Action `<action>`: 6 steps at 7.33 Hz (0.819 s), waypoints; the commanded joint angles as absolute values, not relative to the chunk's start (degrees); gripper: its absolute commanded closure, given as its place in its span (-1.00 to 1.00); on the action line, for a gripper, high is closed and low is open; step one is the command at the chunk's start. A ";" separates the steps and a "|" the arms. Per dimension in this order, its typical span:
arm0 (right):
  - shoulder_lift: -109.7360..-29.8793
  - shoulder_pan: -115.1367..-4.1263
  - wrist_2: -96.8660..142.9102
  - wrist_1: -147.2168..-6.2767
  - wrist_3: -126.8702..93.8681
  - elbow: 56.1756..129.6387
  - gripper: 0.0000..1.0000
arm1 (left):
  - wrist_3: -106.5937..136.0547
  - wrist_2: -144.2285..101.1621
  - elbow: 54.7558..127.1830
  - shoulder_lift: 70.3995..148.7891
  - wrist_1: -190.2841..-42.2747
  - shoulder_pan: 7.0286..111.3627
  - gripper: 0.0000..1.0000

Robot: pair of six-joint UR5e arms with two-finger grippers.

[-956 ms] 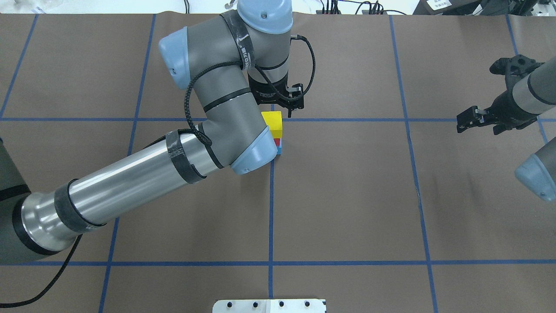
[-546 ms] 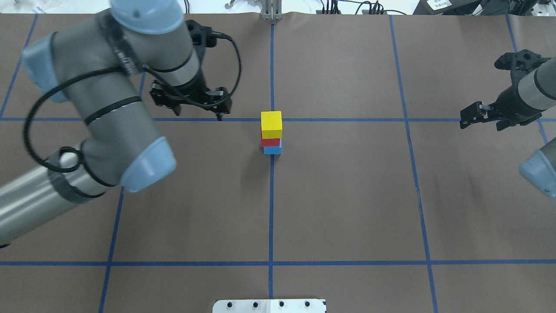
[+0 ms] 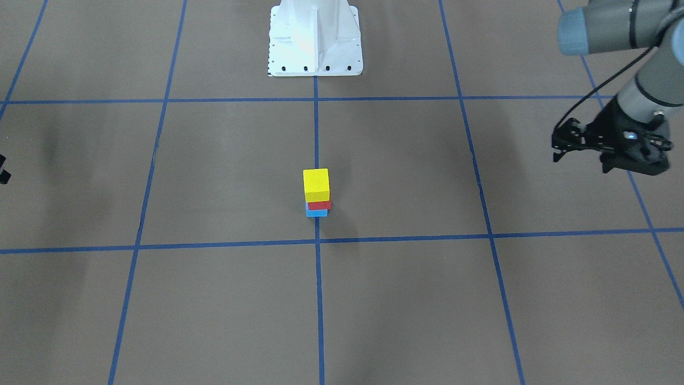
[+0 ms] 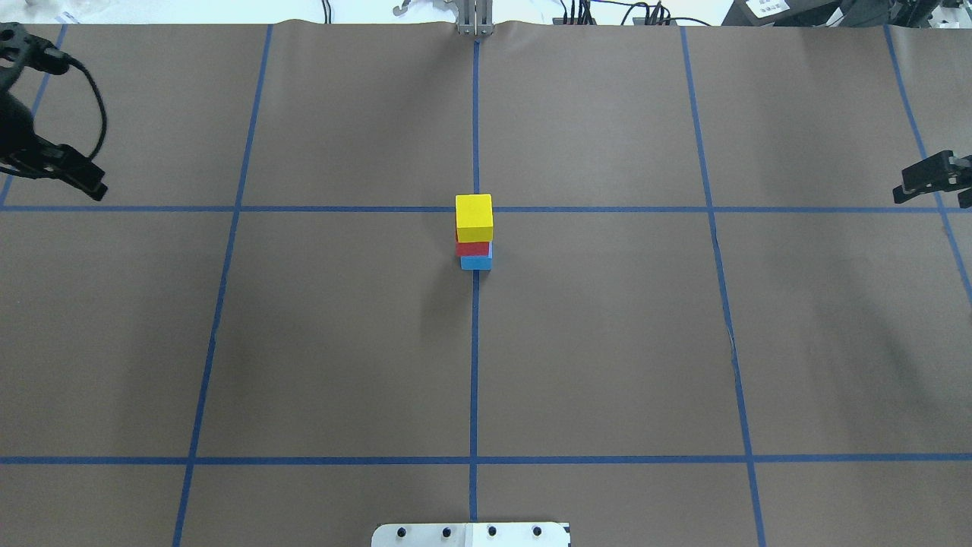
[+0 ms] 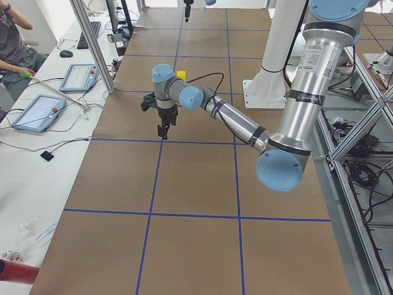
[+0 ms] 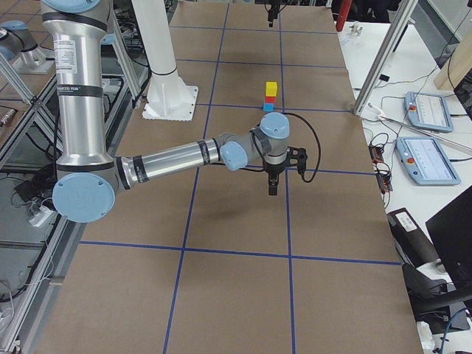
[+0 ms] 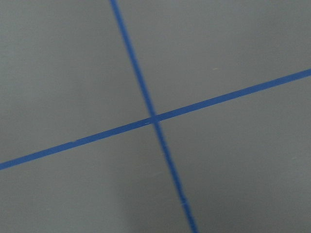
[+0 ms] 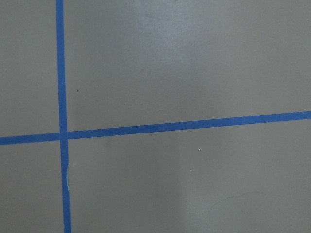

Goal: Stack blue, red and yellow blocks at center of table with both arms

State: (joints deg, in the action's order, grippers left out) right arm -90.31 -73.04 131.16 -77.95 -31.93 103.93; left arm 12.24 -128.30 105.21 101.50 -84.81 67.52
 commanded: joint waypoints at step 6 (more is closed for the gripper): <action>-88.70 -79.45 133.51 -80.93 -19.96 96.61 -1.00 | -7.48 -141.51 88.60 97.38 -86.22 85.25 -1.00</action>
